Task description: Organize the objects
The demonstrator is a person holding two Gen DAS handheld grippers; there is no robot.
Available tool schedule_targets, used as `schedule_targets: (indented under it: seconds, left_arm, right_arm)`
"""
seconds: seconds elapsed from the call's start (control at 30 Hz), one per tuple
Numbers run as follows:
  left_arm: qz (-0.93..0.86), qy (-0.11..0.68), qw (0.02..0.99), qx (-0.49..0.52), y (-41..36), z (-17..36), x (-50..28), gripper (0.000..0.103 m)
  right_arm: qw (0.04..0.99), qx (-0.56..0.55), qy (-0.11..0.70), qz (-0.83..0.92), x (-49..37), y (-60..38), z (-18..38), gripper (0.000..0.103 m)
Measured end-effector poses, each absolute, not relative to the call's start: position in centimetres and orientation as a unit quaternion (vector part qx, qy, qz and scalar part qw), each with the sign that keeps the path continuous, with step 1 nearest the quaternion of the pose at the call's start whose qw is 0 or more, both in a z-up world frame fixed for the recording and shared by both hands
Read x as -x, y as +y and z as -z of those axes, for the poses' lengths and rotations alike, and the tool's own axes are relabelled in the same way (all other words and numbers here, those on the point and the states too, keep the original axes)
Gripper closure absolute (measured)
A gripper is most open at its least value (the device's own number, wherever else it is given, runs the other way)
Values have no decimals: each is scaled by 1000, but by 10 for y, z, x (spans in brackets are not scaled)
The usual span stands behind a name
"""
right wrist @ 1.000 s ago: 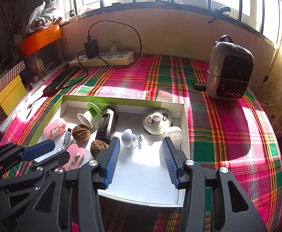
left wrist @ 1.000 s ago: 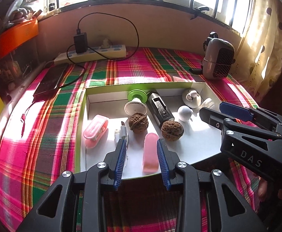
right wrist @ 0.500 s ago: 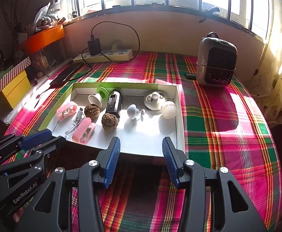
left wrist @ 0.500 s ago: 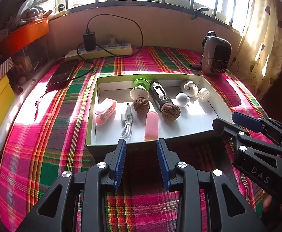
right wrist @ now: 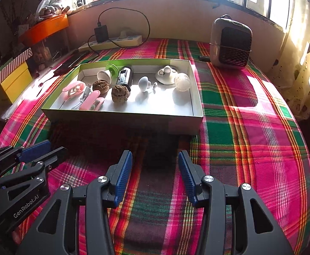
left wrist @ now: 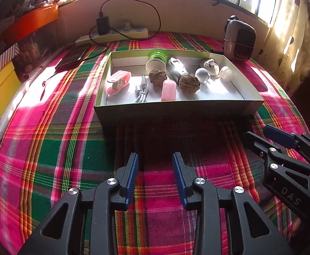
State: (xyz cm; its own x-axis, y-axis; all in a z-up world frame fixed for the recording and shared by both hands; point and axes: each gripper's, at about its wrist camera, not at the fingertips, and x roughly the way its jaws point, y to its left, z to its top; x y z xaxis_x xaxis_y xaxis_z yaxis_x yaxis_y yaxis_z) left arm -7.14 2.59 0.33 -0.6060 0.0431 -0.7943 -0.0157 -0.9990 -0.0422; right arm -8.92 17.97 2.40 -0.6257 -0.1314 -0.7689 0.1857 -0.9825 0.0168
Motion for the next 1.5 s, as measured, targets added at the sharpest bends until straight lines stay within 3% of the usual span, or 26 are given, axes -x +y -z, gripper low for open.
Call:
schedule_targets:
  seconds: [0.43,0.57,0.8,1.5]
  left_arm:
    - [-903,-6,-20,429,34,0,67,72]
    - [-905,-5,-22,426,35,0,67,71]
    - [-905,-7,-21,426,35,0,67,71]
    - [-905,-6,-21,426,35,0,67,71]
  right_arm:
    - [67,-439,36,895,85,185,-13,56]
    - [54,-438,36,897,85,188,-11,44]
    - [50,-440,28,896,85,191,-11,40]
    - [51,-440,30,896,86,190,-11,38]
